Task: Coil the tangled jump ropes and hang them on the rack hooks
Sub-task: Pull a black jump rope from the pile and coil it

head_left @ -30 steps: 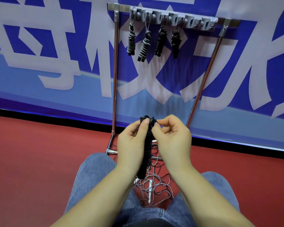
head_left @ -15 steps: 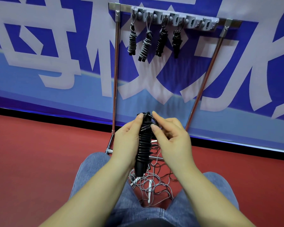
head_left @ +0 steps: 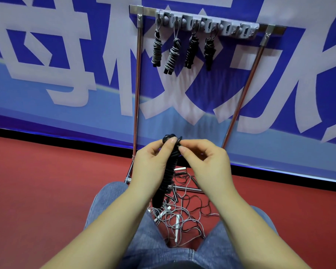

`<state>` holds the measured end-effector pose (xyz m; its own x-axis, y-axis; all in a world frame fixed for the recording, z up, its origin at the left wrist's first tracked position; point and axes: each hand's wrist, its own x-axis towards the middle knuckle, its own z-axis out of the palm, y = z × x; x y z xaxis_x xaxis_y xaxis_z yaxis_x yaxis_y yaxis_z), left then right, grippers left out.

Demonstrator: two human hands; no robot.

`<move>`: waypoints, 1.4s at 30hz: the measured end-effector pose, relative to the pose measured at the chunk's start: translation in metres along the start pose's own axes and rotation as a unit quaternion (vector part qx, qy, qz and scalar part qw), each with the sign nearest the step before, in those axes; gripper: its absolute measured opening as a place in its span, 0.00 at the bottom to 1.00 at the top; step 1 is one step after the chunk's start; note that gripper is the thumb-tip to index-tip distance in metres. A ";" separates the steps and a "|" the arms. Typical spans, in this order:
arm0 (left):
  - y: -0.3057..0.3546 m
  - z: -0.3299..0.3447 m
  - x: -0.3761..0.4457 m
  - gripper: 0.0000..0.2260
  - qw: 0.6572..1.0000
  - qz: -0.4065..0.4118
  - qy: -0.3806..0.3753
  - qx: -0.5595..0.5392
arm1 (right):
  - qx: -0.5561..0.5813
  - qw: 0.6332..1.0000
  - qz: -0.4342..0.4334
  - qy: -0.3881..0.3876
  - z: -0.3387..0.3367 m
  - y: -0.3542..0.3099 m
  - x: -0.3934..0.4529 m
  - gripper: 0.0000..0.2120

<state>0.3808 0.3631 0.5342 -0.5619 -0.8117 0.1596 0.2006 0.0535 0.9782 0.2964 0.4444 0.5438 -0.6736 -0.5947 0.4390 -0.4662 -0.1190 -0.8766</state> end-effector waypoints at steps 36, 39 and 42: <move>-0.006 0.005 0.020 0.04 0.992 0.099 0.007 0.075 | 0.139 0.974 0.175 0.032 -0.002 -0.003 0.047 0.12; -0.007 0.006 0.027 0.05 0.993 0.090 0.022 0.074 | 0.158 0.963 0.216 0.021 0.000 -0.001 0.062 0.12; -0.003 0.008 0.028 0.04 0.987 0.108 0.038 0.109 | 0.150 0.959 0.237 0.030 0.000 0.003 0.075 0.13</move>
<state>0.3575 0.3448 0.5368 -0.4611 -0.8087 0.3652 0.1269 0.3473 0.9291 0.2449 0.3997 0.5742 -0.8053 -0.5925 -0.0208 0.0810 -0.0753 -0.9939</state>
